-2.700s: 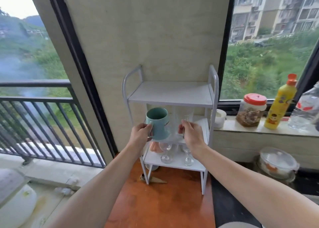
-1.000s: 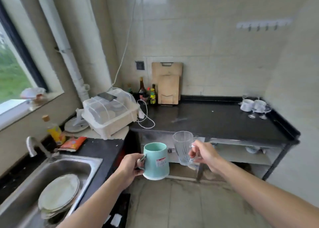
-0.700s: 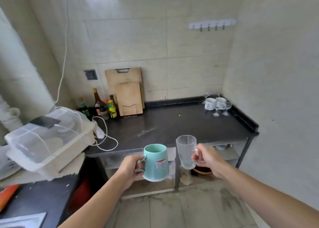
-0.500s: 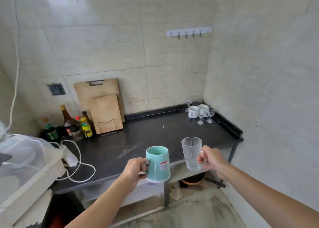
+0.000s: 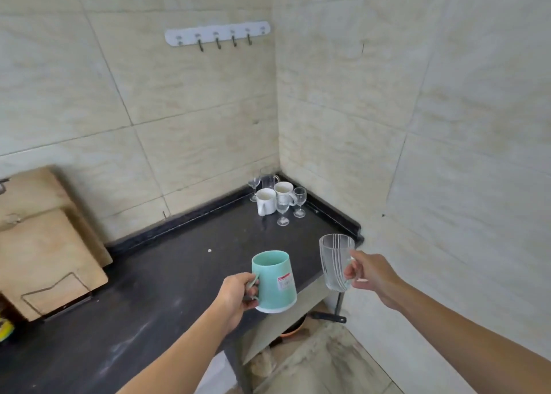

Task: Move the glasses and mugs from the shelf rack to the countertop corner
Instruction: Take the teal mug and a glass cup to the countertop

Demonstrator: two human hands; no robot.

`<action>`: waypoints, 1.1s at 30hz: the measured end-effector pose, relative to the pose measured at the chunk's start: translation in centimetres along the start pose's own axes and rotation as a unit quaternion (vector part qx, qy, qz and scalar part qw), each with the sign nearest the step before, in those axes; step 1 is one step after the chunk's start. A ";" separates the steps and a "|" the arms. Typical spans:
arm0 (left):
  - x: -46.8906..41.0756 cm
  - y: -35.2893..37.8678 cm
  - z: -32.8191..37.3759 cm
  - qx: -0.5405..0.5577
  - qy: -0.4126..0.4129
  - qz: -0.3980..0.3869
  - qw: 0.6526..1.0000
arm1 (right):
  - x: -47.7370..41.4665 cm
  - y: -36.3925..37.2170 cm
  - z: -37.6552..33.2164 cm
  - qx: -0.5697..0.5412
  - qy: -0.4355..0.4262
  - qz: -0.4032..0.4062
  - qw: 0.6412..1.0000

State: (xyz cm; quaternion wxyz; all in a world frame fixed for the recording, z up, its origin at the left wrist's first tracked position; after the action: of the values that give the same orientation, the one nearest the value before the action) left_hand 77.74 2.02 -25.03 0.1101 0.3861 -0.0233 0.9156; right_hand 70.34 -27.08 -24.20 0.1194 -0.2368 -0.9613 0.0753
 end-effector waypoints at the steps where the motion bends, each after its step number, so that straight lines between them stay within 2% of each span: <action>1: -1.5 1.0 0.8 -0.005 -0.002 0.001 1.000 | -2.0 -0.3 0.3 -0.002 0.003 0.001 1.000; 9: -12.7 7.8 7.9 -0.002 -0.027 0.046 0.999 | -17.6 -1.5 1.0 0.026 0.026 -0.040 0.999; 14: -18.3 10.3 10.0 -0.004 -0.043 0.065 0.997 | -24.5 -0.5 2.6 0.044 0.067 -0.049 0.996; 23: -29.1 12.4 11.0 -0.041 -0.073 0.028 0.996 | -33.6 3.0 6.8 0.023 0.132 -0.029 0.991; 33: -35.7 11.9 12.5 -0.062 -0.076 -0.015 0.995 | -39.9 5.8 8.6 0.033 0.132 0.017 0.991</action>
State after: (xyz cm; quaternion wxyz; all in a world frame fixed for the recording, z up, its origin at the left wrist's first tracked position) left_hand 108.07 -17.70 -41.23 0.1459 0.4472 -0.0825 0.8786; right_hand 104.90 -41.62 -41.33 0.2517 -0.2567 -0.9299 0.0771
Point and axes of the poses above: each hand's wrist, its own x-axis away from the middle knuckle, its own y-axis out of the palm, z = x × y, the point moved 3 cm from there along -x, towards the middle knuckle, and after that the axes turned 14 degrees about -y, right-handed, at the moved point
